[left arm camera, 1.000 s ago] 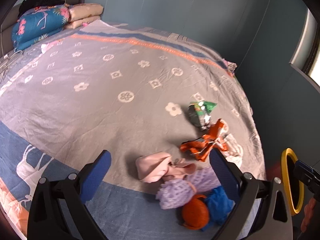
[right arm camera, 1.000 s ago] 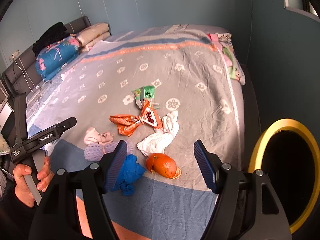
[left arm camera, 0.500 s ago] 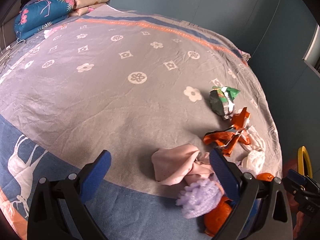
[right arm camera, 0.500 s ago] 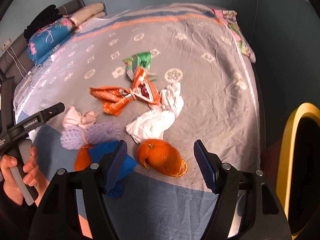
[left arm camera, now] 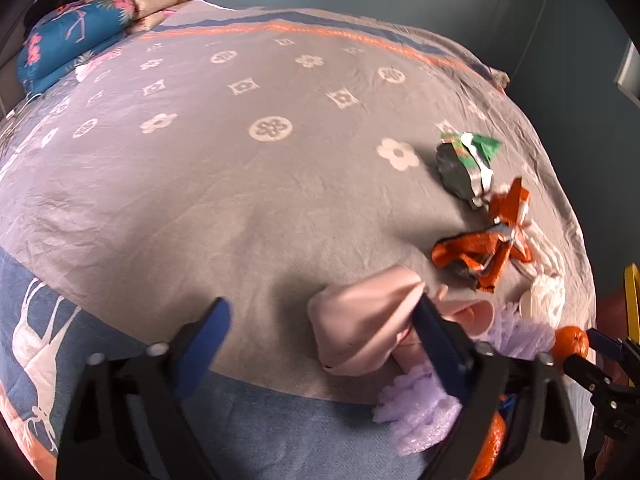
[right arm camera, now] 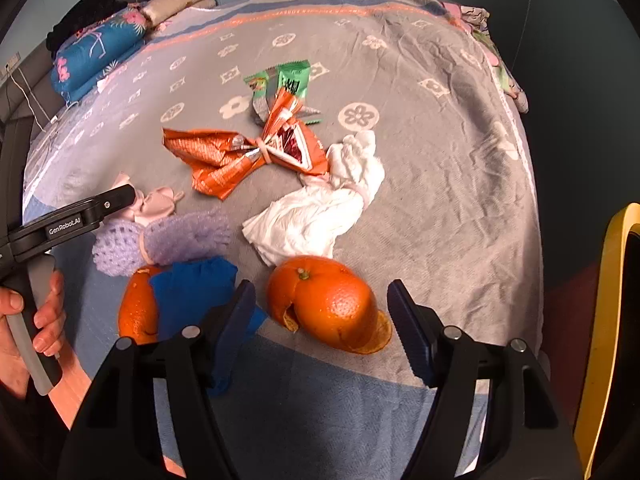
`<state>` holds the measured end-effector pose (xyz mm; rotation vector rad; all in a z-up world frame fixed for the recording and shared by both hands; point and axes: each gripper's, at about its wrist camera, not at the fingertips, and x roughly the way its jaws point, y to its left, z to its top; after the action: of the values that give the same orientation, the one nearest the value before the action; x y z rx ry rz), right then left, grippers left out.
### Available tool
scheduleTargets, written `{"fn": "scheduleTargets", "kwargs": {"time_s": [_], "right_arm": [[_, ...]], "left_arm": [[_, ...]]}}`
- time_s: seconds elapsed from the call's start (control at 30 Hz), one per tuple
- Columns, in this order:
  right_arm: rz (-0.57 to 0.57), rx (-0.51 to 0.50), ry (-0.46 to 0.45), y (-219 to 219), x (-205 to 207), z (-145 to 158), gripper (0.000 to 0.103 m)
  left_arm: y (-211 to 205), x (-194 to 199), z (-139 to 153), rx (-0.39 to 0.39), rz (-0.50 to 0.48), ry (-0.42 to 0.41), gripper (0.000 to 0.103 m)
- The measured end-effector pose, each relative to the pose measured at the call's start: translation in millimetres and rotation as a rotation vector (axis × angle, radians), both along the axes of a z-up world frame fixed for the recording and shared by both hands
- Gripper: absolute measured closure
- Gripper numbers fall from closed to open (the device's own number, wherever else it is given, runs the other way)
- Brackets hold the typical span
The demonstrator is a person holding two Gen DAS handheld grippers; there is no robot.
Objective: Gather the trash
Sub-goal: 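Grasp the pink cloth with the left tool while the right tool grasps the orange peel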
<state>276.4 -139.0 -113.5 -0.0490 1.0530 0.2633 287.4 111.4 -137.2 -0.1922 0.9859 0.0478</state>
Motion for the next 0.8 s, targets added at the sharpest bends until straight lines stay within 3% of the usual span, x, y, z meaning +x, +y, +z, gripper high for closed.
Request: {"fn": "scheduleTargets", "kwargs": {"time_s": [0.1, 0.2, 0.4, 0.8], "right_arm": [[0.006, -0.03, -0.007, 4, -1, -3, 0.048], [0.014, -0.039, -0.019, 6, -2, -5, 0.051], [0.018, -0.028, -0.025, 5, -3, -5, 0.06], [0.044, 0.011, -0.07, 4, -12, 10, 0.074]], "left_arm": [[-5, 0, -2, -0.002, -0.028, 0.007, 0.035], [-12, -1, 0, -0.014, -0.067, 0.001, 0.057], [-13, -2, 4, -0.009, -0.066, -0.018, 0.074], [-1, -11, 22, -0.107, -0.037, -0.079, 0.076]]}}
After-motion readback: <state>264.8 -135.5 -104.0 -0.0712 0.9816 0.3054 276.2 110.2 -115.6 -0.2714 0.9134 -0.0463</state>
